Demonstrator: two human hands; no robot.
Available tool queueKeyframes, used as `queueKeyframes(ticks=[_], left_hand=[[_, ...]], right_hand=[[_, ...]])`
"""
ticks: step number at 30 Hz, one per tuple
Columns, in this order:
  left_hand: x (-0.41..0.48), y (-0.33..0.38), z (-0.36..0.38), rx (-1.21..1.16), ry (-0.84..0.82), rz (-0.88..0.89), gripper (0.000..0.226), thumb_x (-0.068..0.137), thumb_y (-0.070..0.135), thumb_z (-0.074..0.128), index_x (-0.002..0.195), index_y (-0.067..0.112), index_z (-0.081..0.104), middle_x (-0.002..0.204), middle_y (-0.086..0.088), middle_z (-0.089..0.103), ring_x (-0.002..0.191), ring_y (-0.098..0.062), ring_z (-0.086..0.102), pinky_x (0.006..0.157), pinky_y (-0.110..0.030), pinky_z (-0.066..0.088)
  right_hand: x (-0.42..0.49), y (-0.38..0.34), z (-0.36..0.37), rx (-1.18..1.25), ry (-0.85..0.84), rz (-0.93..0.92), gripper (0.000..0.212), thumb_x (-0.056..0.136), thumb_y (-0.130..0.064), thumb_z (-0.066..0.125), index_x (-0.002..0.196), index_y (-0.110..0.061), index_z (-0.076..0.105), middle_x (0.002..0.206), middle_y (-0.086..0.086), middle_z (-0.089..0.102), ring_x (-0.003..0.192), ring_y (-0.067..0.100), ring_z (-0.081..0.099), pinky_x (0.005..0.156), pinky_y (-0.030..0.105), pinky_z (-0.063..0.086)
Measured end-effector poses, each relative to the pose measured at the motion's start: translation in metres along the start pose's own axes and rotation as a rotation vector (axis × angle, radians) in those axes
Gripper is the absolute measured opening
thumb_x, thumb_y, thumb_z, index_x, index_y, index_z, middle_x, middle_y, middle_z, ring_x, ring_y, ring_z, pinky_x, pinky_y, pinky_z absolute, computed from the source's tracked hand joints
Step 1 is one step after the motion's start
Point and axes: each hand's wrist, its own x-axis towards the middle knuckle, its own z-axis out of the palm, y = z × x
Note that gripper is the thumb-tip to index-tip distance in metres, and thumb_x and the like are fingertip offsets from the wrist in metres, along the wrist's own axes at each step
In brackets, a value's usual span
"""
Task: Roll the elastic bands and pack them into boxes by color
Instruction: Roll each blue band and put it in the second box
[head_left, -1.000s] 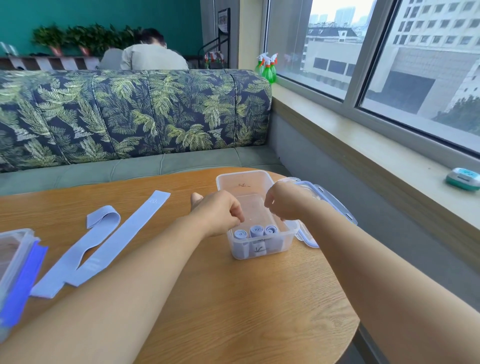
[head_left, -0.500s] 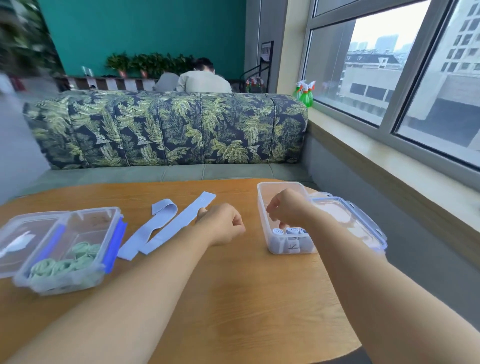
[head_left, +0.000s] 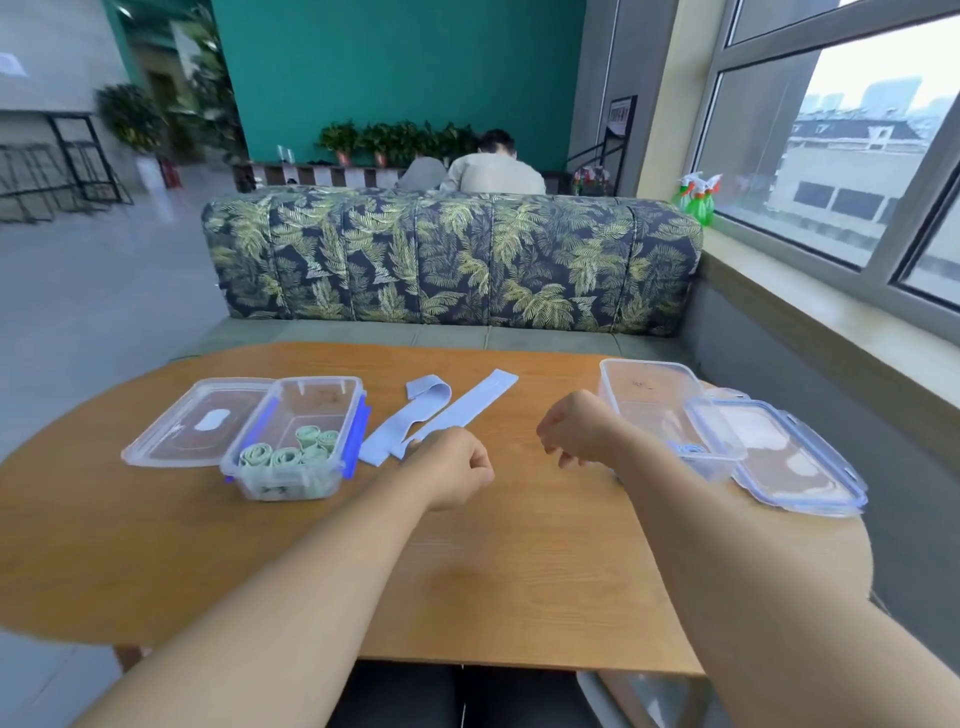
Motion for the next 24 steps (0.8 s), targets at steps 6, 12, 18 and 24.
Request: queueKeyframes(ticks=[6, 12, 18, 24], left_hand=[[0.006, -0.030, -0.001, -0.034, 0.023, -0.060, 0.014, 0.091, 0.025, 0.059, 0.085, 0.024, 0.071, 0.090, 0.008, 0.067, 0.089, -0.017, 0.063, 0.078, -0.029, 0.052], [0.038, -0.048, 0.000, -0.056, 0.088, -0.139, 0.017, 0.092, 0.022, 0.056, 0.097, 0.030, 0.070, 0.107, 0.005, 0.063, 0.099, -0.022, 0.062, 0.087, -0.034, 0.053], [0.084, -0.069, 0.008, -0.010, 0.091, -0.218, 0.035, 0.097, 0.025, 0.052, 0.133, 0.023, 0.054, 0.136, -0.001, 0.055, 0.121, -0.026, 0.053, 0.096, -0.032, 0.045], [0.126, -0.071, 0.018, 0.163, 0.088, -0.259, 0.044, 0.098, 0.034, 0.050, 0.139, 0.019, 0.045, 0.132, -0.006, 0.056, 0.126, -0.028, 0.047, 0.097, -0.035, 0.040]], right_hand=[[0.013, -0.019, 0.021, -0.010, -0.047, -0.001, 0.025, 0.093, -0.009, 0.056, 0.112, 0.001, 0.068, 0.082, 0.009, 0.068, 0.055, 0.016, 0.059, 0.049, 0.024, 0.044], [0.042, -0.024, 0.039, -0.018, -0.110, 0.025, 0.025, 0.096, -0.008, 0.048, 0.110, -0.005, 0.069, 0.099, 0.007, 0.073, 0.066, 0.014, 0.067, 0.056, 0.024, 0.048], [0.087, -0.019, 0.058, 0.052, -0.089, 0.042, 0.028, 0.093, -0.005, 0.048, 0.111, -0.010, 0.068, 0.073, 0.005, 0.068, 0.058, 0.012, 0.065, 0.057, 0.026, 0.048], [0.126, -0.008, 0.068, 0.107, -0.092, 0.037, 0.027, 0.089, -0.007, 0.050, 0.109, -0.009, 0.068, 0.087, 0.005, 0.070, 0.073, 0.020, 0.073, 0.060, 0.029, 0.052]])
